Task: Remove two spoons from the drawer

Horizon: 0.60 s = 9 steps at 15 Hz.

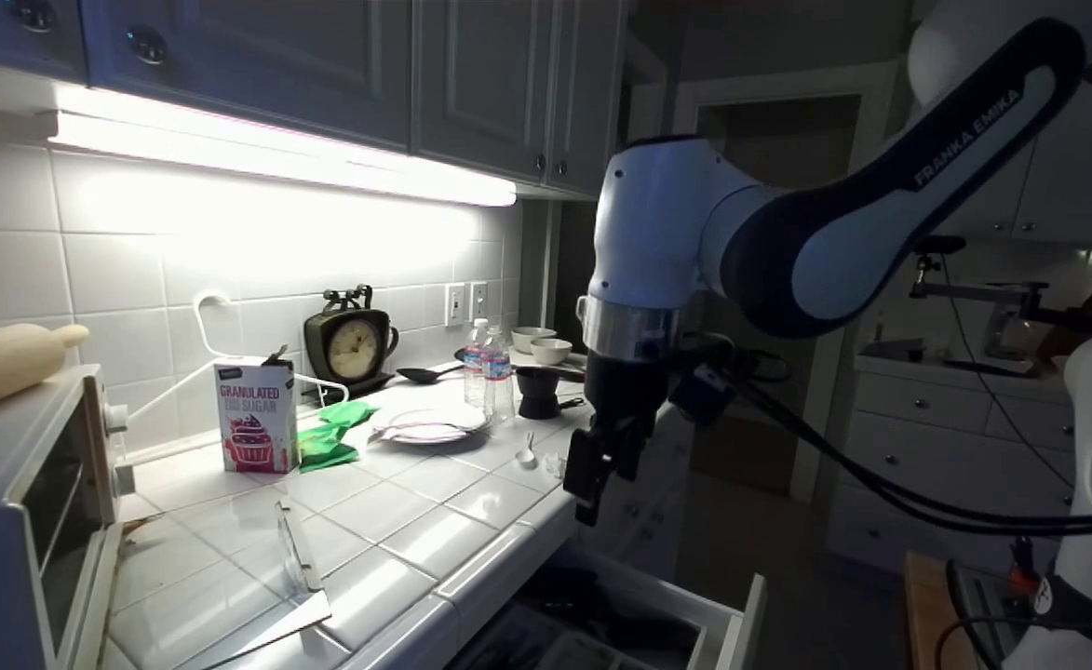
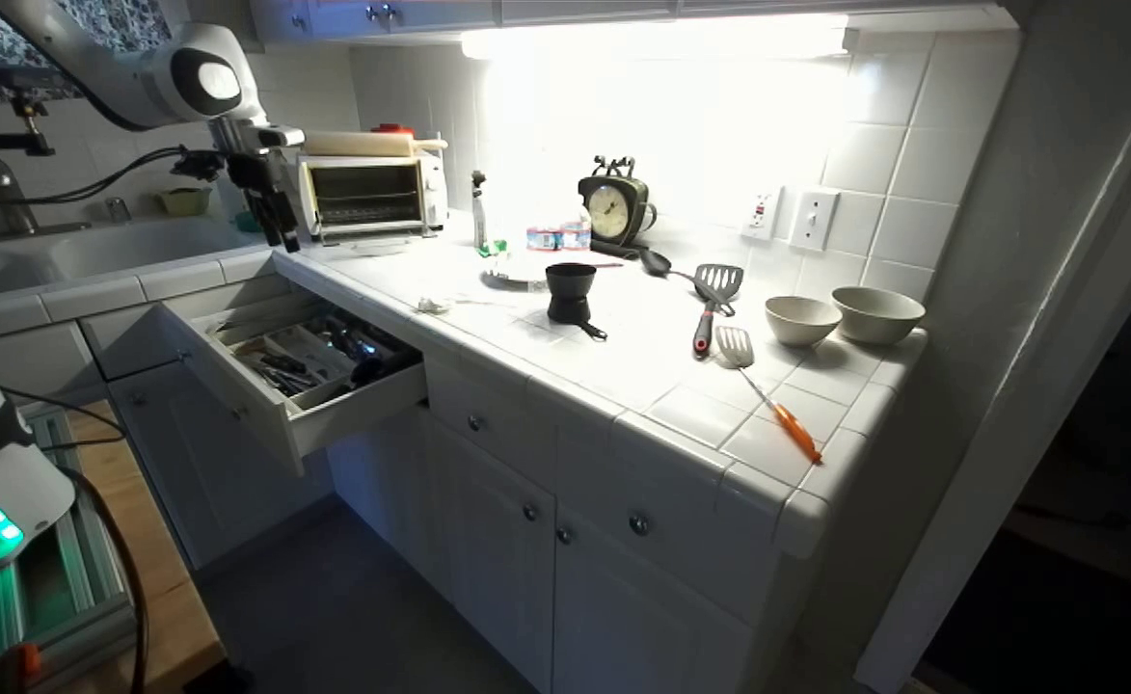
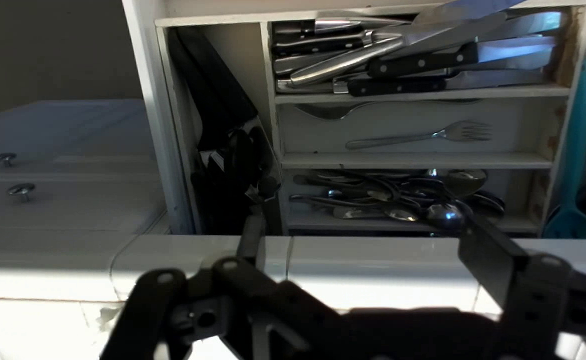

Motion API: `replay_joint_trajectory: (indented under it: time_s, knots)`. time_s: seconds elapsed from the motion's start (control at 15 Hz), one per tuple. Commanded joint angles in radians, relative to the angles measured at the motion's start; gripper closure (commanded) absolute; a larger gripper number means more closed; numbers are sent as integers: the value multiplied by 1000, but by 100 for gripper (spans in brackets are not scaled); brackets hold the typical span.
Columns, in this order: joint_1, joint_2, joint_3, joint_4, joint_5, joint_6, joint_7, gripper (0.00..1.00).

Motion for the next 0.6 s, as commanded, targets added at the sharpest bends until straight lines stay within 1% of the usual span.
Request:
replay_joint_trajectory:
  time_s: [0.0,0.13,0.33,0.47,0.53]
  knots:
    - [54,110,-11,29,-208,72,87,0]
    - [92,161,-29,42,-364,93,122,0]
    - [154,221,-63,75,-590,87,213,0]
    - [177,265,-79,102,-665,87,249,0]
    - [183,286,-85,115,-682,90,268,0]
